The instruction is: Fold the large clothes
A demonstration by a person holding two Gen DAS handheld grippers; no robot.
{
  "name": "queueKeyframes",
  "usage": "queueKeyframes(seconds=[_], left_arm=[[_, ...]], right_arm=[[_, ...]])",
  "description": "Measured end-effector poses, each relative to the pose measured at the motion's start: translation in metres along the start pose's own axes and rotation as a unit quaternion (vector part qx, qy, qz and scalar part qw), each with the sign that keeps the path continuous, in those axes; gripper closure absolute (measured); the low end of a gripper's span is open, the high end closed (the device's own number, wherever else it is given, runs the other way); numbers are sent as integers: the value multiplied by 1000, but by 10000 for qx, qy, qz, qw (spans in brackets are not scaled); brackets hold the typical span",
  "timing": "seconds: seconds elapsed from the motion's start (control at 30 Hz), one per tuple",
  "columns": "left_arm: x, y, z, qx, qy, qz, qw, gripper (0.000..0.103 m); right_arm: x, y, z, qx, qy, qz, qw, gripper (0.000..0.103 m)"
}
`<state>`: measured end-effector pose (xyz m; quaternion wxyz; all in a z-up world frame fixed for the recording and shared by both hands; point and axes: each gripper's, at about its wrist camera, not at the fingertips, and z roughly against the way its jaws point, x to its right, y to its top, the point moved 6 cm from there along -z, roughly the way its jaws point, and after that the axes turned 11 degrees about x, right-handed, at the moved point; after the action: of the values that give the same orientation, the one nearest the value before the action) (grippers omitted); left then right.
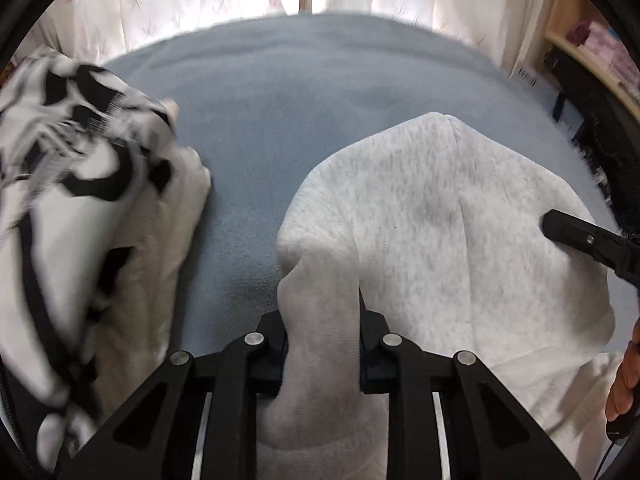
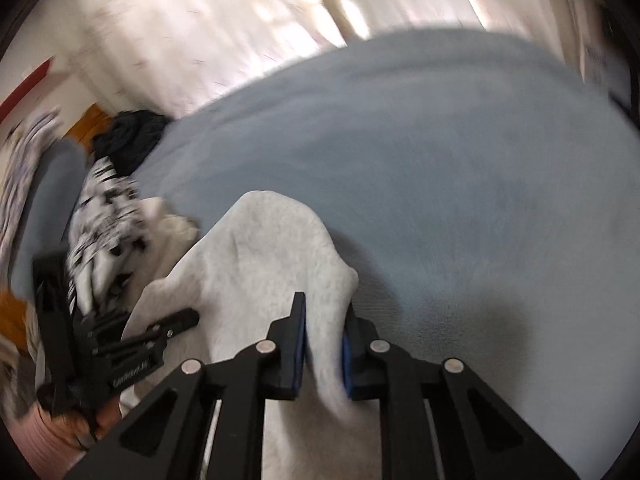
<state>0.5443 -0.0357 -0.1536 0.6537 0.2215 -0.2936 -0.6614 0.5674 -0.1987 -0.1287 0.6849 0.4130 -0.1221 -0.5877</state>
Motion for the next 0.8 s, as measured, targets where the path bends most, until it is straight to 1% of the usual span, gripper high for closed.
queueKeyframes(seconds=[0.03,0.07,0.17,0.23,0.27,0.3,0.37,0.4,0.43,0.5,0.53,0.6,0.63,0.67,0.73,0.8], left_arm=[[-2,-2,11,150,-34,32,9999,83],[-3,-3,25,381,-122,78,9992,82],[-11,-18,73,1102,-467,176,9927,80],[-15,-34,103,1529,-672,131,9859,77],[-17,-45,117,1689,-741,83,9828,74],[-18,-59,129,1789,-812,23,9805,70],[-25,-83,146,1793,-912,-57,9795,62],[-27,-98,154,1759,-950,-104,9798,60],[-28,-115,162,1712,-987,-155,9802,60],[-33,-139,181,1589,-1021,-293,9816,55],[-25,-149,183,1533,-1024,-362,9822,55],[-30,-169,196,1434,-987,-453,9837,55],[-43,-178,208,1394,-962,-470,9844,55],[-42,-186,211,1356,-922,-470,9853,55],[-46,-198,221,1240,-900,-390,9874,55],[-57,-206,227,1093,-975,-210,9890,54]], right_arm=[[-10,1,16,185,34,271,9995,92],[-19,0,31,355,72,504,9981,92],[-44,-11,76,819,169,1124,9901,92],[-58,-26,106,1100,205,1536,9818,92],[-62,-32,117,1195,190,1670,9785,92],[-68,-45,132,1309,111,1925,9725,92],[-77,-65,149,1371,-23,2197,9659,91],[-80,-78,157,1358,-67,2300,9636,90],[-83,-92,164,1276,-69,2364,9632,89],[-86,-118,179,1126,21,2381,9647,87],[-87,-131,187,1051,27,2358,9661,85],[-89,-151,202,951,13,2297,9686,82],[-91,-161,207,881,-10,2238,9707,81],[-91,-170,211,817,-16,2170,9727,80],[-89,-187,217,614,43,1926,9793,78],[-87,-199,219,387,175,1561,9868,78]])
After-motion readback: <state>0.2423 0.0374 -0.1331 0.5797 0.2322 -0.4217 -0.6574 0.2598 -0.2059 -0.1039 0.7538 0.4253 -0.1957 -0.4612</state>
